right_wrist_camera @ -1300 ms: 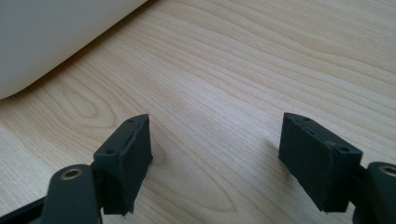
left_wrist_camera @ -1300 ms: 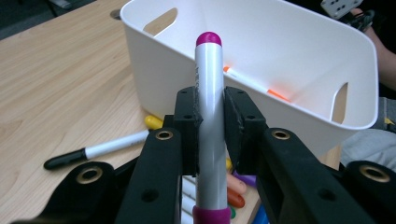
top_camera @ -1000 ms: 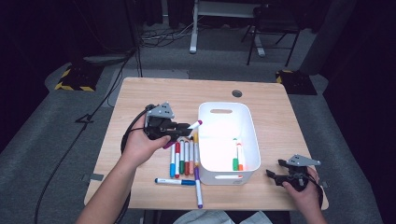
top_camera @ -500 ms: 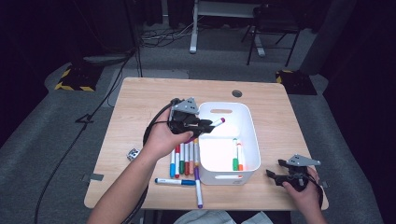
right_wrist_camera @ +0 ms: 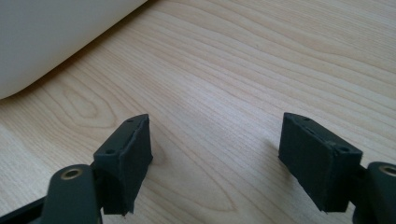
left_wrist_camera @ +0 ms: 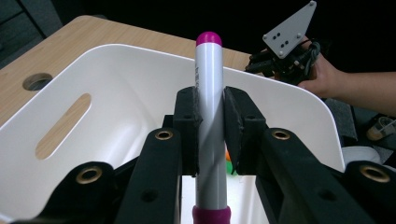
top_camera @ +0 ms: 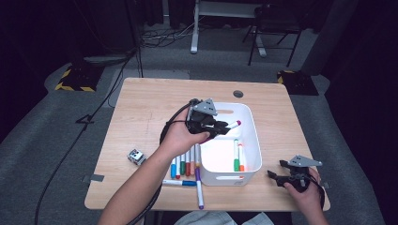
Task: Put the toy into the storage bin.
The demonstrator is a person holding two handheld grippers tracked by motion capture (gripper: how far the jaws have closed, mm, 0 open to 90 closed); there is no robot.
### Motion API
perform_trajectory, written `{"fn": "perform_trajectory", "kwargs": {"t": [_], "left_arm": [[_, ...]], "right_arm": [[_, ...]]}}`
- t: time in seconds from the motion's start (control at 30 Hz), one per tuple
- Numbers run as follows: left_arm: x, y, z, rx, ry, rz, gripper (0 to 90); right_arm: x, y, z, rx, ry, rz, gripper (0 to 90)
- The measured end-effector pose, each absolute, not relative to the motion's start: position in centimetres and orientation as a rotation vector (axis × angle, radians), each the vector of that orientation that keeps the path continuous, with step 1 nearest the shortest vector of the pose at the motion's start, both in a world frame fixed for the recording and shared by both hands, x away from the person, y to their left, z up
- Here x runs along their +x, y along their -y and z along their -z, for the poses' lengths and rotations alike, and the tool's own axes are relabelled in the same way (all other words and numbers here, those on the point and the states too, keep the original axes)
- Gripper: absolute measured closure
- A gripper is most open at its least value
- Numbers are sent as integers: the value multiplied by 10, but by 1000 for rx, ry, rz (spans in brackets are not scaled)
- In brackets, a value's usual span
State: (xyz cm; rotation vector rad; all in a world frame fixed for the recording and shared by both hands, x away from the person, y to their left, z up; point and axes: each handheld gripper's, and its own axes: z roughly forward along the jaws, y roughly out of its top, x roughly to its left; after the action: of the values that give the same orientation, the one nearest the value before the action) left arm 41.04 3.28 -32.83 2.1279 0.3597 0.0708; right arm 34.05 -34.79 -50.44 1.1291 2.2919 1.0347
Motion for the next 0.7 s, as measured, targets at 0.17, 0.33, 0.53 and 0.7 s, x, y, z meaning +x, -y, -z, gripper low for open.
{"fn": "perform_trajectory", "kwargs": {"t": [0.17, 0.33, 0.53, 0.7], "left_arm": [[412, -25, 337, 2142, -335, -55, 760], [414, -22, 345, 2148, -334, -37, 760], [414, -25, 353, 2180, -325, -28, 760], [413, -25, 357, 2194, -333, -21, 760]], "right_arm": [[340, 347, 504, 1139, -2290, -1046, 257], [340, 347, 504, 1135, -2292, -1045, 257], [340, 347, 504, 1136, -2292, -1046, 257], [340, 347, 504, 1135, -2292, -1046, 257]]}}
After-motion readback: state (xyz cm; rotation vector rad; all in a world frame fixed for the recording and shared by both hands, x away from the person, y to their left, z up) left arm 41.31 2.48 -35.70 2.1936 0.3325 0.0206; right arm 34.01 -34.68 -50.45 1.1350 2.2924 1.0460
